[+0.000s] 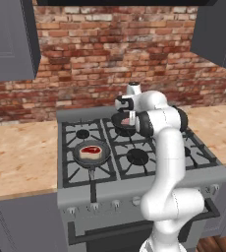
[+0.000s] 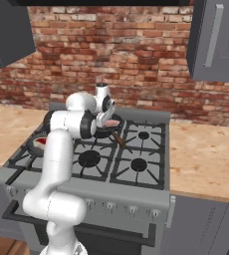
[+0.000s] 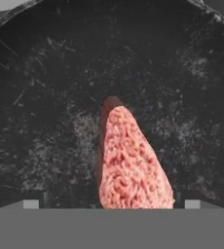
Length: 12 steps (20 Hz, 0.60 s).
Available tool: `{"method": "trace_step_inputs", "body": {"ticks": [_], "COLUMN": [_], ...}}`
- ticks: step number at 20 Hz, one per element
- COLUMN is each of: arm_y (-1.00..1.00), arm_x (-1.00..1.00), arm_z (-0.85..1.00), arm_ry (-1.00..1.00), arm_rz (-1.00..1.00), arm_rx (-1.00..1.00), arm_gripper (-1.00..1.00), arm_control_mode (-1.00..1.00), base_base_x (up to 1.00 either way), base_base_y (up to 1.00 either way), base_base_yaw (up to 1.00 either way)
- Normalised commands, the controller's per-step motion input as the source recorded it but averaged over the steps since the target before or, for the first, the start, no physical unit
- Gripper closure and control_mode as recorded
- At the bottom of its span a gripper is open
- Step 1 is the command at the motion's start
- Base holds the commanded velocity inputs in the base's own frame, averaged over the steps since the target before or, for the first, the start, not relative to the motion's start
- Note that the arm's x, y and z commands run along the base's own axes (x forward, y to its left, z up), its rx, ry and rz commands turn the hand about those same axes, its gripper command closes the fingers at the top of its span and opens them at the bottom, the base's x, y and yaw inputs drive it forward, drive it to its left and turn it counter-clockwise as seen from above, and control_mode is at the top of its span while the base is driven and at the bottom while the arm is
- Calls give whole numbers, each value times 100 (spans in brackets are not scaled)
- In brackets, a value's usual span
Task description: Place one of the steaks on the plate and the other in the bowl. Then place the bowl in the fridge.
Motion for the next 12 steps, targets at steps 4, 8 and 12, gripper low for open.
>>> {"method": "trace_step_inputs", "body": {"ticks": [4,8,12], "arm_y": [0,0,0], "arm_x": [23,26,32], "arm_z": [-12,-28,-32], "arm_ry": [0,1,5], "arm_rz": [5,4,3], "arm_rx": [0,0,0], "arm_gripper": [-100,-100,-100], "arm_control_mode": [-100,-100,-100], "base_base_x": [0,0,0], "base_base_y": [0,0,0], "base_base_yaw": [0,0,0]}}
